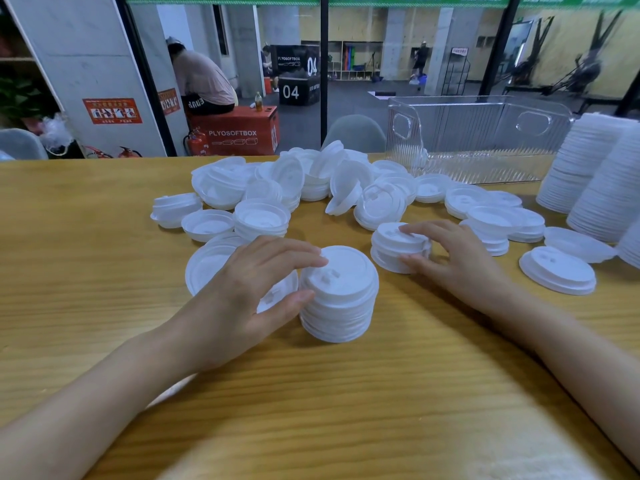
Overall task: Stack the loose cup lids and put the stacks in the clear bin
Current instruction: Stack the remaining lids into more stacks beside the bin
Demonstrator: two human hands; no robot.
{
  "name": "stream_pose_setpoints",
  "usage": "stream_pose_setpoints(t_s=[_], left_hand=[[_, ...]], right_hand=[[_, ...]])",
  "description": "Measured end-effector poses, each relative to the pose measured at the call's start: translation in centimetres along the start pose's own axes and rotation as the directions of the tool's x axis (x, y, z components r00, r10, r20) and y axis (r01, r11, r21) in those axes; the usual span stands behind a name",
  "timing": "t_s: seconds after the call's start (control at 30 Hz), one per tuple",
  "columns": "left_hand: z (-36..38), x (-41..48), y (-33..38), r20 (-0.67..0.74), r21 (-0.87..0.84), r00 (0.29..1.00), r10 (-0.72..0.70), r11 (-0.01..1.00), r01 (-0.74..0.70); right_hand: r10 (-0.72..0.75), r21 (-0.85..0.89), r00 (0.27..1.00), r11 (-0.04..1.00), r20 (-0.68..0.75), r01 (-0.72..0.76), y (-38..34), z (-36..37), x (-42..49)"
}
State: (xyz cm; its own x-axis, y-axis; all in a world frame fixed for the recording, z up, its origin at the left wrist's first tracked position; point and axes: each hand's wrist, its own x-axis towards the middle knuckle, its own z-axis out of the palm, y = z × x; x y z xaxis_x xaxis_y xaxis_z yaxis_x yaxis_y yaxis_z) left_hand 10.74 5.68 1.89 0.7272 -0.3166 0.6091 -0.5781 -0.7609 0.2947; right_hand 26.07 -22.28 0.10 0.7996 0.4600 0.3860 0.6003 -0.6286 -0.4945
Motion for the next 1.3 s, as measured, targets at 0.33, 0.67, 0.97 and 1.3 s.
stream_pose_setpoints(t_s=[0.33, 0.67, 0.97, 1.3], left_hand=[[-0.6, 0.1, 0.0, -0.07, -0.051, 0.992, -0.104, 0.994, 0.101], [-0.6, 0.2, 0.2, -0.046, -0.02, 0.999, -0.022, 1.0, 0.021], [-0.6, 0.1, 0.3, -0.011, 0.007, 1.0, 0.001, 1.0, -0.001], [-0.7, 0.1, 0.4, -0.007, 0.006, 1.0, 0.022, 1.0, -0.022]], right_hand=[[-0.262, 0.329, 0.965, 0.909, -0.027, 0.256, -6.2, -0.2, -2.6], [-0.369, 0.281, 0.927, 0.898, 0.065, 0.338, -7.1, 0.9, -2.9], [-0.363, 0.274, 0.929, 0.902, 0.068, 0.333, -7.0, 1.0, -3.1], [-0.226, 0.279, 0.974, 0.934, -0.022, 0.224, -5.0, -0.2, -2.0]])
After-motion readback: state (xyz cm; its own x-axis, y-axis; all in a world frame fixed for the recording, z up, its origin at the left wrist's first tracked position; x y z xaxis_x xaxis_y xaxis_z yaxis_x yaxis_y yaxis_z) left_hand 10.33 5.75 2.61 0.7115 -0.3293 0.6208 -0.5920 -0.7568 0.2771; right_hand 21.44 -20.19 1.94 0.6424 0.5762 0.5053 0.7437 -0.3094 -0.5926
